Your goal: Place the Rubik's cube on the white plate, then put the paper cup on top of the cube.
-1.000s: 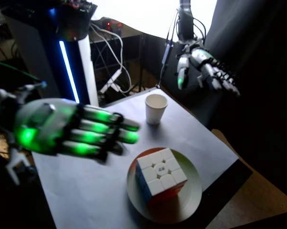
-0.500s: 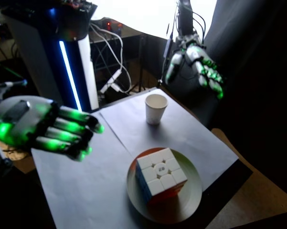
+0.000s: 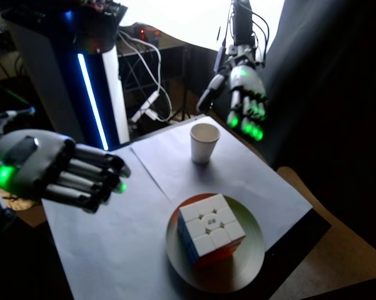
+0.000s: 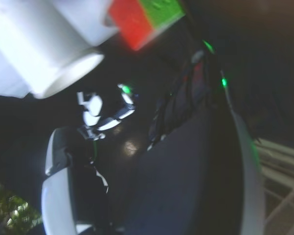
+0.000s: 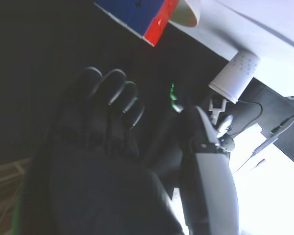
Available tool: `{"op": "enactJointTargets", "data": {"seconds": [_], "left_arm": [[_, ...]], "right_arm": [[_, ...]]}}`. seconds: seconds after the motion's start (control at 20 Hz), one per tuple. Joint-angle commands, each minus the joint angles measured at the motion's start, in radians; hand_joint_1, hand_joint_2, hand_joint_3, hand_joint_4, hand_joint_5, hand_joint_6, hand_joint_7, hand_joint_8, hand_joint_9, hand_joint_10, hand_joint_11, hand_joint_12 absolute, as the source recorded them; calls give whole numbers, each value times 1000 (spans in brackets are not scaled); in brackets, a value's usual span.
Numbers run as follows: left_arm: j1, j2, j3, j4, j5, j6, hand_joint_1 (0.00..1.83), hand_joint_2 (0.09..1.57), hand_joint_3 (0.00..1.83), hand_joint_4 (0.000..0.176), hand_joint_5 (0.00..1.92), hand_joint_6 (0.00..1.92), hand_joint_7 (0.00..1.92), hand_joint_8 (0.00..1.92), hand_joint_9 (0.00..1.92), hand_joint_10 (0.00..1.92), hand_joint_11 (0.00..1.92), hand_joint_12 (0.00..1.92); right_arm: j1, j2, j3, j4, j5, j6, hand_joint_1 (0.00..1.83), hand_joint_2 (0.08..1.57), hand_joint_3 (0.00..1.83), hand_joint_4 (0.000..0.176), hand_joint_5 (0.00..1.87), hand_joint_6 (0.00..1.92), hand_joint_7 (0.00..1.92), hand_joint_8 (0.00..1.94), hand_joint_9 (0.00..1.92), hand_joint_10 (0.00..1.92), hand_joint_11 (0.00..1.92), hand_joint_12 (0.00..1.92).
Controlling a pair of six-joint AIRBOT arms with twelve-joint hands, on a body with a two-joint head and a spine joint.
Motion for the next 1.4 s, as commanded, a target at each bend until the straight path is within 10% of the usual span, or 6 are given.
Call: {"op": "enactJointTargets", "data": {"seconds": [0.0, 0.3, 0.35, 0.5, 0.65, 1.35], "left_arm": [[-13, -7, 7, -12, -83, -18, 738, 1020, 0, 139, 0, 0, 0, 0, 0, 0, 0, 0], [-38, -58, 30, 65, 17, -65, 856, 1092, 1, 103, 94, 9, 153, 3, 105, 7, 0, 232], [-41, -67, 36, 65, 25, -65, 920, 1140, 5, 71, 246, 35, 308, 53, 284, 117, 0, 1092], [-47, -83, 42, 68, 40, -56, 1001, 1213, 5, 66, 115, 1007, 2, 1383, 0, 1607, 0, 1912], [-50, -88, 43, 58, 34, -41, 1073, 1221, 0, 4, 139, 1379, 163, 1552, 190, 1791, 259, 1921], [-210, -55, 77, 36, -62, -22, 1082, 1164, 0, 62, 151, 1207, 200, 1355, 184, 1530, 119, 1788]], "right_arm": [[7, -1, 4, 7, 125, 3, 810, 1283, 3, 0, 5, 1271, 206, 1370, 264, 1592, 30, 1891], [5, -6, 6, 10, 125, 3, 826, 1299, 7, 0, 0, 1242, 212, 1313, 295, 1547, 97, 1839], [4, -7, 6, 11, 125, 3, 859, 1271, 0, 0, 49, 1243, 254, 1290, 330, 1538, 165, 1841], [1, -10, 6, 11, 124, 3, 888, 1271, 3, 0, 10, 1307, 178, 1393, 238, 1627, 54, 1921], [0, -12, 6, 11, 124, 3, 903, 1255, 0, 0, 76, 1259, 262, 1343, 326, 1581, 163, 1885], [-3, -19, 15, 27, 124, 3, 776, 1307, 4, 0, 7, 1179, 291, 1475, 241, 1468, 0, 1801]]}}
